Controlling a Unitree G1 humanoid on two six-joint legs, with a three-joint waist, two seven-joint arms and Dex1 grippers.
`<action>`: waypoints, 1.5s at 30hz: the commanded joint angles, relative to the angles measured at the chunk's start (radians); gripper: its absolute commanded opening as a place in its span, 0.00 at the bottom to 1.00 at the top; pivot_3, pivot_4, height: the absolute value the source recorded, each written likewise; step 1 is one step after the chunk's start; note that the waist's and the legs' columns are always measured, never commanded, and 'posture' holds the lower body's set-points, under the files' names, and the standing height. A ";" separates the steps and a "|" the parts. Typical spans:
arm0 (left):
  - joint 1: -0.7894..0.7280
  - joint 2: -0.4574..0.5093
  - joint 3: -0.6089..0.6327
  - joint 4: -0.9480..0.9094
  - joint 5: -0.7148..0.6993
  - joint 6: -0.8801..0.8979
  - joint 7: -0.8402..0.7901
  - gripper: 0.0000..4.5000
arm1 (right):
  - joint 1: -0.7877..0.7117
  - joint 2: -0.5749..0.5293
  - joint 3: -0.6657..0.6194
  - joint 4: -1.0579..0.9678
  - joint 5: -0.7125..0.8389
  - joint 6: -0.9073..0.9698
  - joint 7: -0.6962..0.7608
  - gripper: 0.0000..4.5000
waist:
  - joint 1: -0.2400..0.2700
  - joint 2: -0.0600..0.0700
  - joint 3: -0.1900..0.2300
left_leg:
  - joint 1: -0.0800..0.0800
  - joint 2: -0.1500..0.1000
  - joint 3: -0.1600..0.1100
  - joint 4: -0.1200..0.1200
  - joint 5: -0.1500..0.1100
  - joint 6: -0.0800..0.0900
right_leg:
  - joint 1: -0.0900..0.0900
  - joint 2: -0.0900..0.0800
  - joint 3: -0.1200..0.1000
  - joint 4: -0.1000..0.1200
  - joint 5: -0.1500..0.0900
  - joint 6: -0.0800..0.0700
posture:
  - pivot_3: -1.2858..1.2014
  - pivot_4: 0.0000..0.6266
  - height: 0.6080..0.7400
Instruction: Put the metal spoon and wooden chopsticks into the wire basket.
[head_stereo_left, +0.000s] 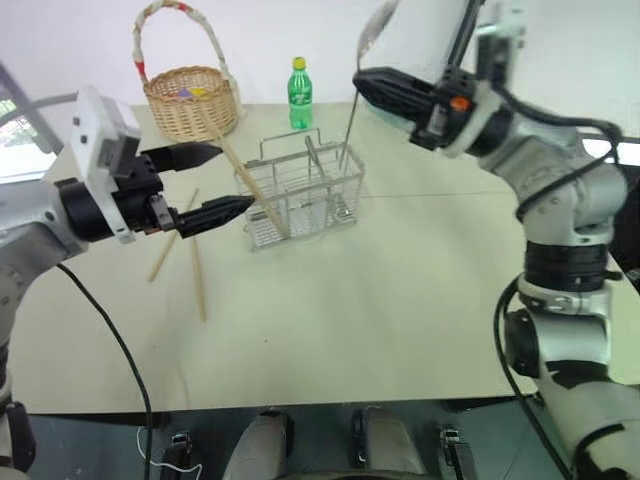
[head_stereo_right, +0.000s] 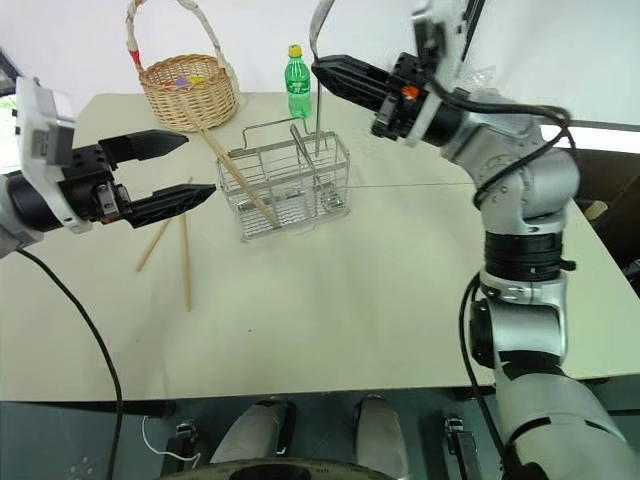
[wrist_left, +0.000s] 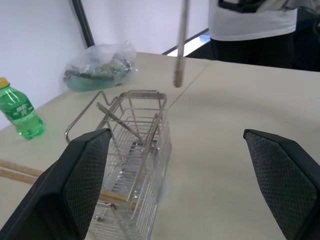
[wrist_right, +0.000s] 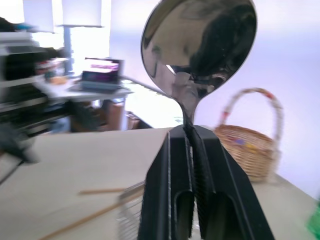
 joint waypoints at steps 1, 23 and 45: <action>-0.022 -0.007 0.017 -0.016 0.012 -0.019 0.000 1.00 | -0.030 0.046 0.010 0.076 -0.084 -0.101 -0.088 0.01 | -0.001 0.000 0.000 | 0.000 0.000 0.000 0.000 0.000 0.000 | 0.000 0.000 0.000 0.000 0.000 0.000 | 0.52 0.24 0.50; 0.011 -0.041 0.149 0.043 0.014 0.016 0.154 1.00 | 0.008 -0.002 -0.031 -0.029 -0.059 -0.009 -0.080 0.79 | -0.002 0.001 0.001 | -0.001 0.000 -0.001 -0.001 0.000 0.000 | -0.001 0.002 0.000 0.002 0.001 0.000 | 0.52 0.24 0.50; -0.292 -0.086 -0.229 0.832 0.462 0.212 0.242 1.00 | 0.786 -0.439 -0.300 -0.755 0.384 0.313 0.088 0.79 | 0.004 -0.004 -0.001 | -0.001 0.001 0.000 -0.001 -0.001 0.001 | 0.003 -0.002 -0.002 0.000 0.000 0.002 | 0.52 0.24 0.50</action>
